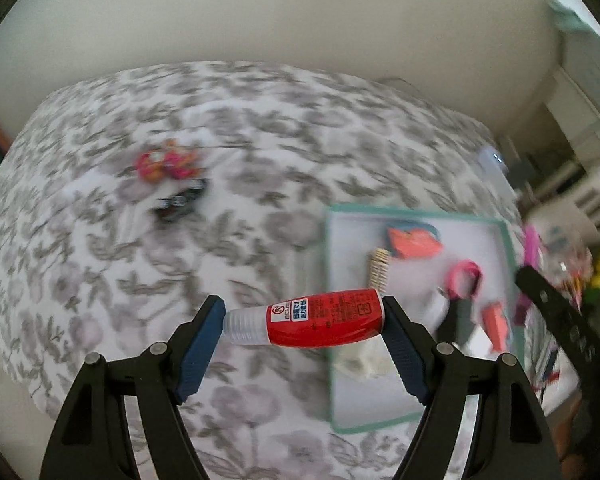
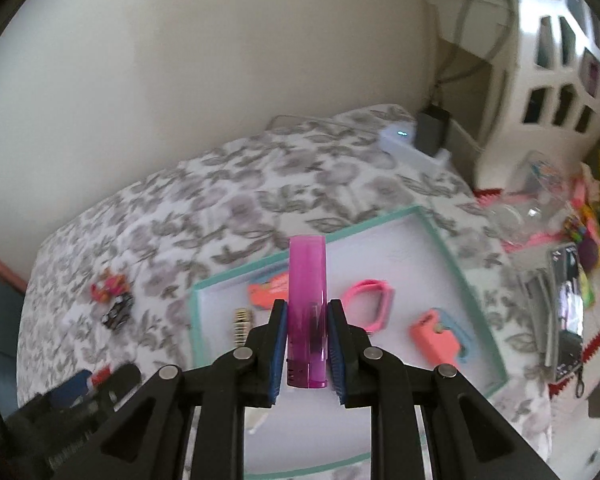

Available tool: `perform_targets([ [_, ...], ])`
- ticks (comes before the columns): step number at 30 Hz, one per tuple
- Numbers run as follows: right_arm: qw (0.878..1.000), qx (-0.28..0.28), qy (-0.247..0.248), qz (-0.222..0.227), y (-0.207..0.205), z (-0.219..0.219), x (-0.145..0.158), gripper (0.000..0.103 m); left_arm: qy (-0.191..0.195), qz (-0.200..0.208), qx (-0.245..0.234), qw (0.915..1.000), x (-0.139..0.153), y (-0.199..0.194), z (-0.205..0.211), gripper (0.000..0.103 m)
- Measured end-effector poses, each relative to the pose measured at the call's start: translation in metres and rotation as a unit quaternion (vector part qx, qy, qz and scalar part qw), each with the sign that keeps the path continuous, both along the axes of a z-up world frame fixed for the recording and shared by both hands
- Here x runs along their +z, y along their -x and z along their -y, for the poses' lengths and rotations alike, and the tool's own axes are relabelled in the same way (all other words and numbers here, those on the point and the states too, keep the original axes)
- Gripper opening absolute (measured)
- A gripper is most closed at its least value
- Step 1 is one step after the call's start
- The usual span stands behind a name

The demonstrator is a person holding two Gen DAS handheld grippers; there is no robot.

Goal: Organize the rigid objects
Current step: 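Carry the glue bottle and magenta lighter over the teal tray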

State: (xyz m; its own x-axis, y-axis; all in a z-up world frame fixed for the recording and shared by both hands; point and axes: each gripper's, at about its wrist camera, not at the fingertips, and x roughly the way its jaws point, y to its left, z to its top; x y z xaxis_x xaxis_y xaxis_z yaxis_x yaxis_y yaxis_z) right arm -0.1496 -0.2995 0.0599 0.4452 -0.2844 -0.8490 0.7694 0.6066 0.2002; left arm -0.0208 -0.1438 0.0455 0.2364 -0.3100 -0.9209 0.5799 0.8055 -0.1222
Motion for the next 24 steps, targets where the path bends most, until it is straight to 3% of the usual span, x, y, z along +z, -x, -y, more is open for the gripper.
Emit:
perform_targets([
  [5,0.998,-0.013,-0.036,-0.041,0.007,0.019,-0.033,0.021,-0.017,0.006,-0.050,0.9986,-0.012,0.028,0.029,0.079],
  [11,0.993,-0.027,-0.076,-0.087,0.013,0.030,-0.072,0.021,-0.033,-0.004,-0.076,0.9966,-0.029,0.043,0.047,0.079],
  [24,0.991,-0.024,-0.081,-0.101,0.012,0.033,-0.079,0.021,-0.044,-0.016,-0.094,0.9944,-0.046,0.051,0.059,0.079],
])
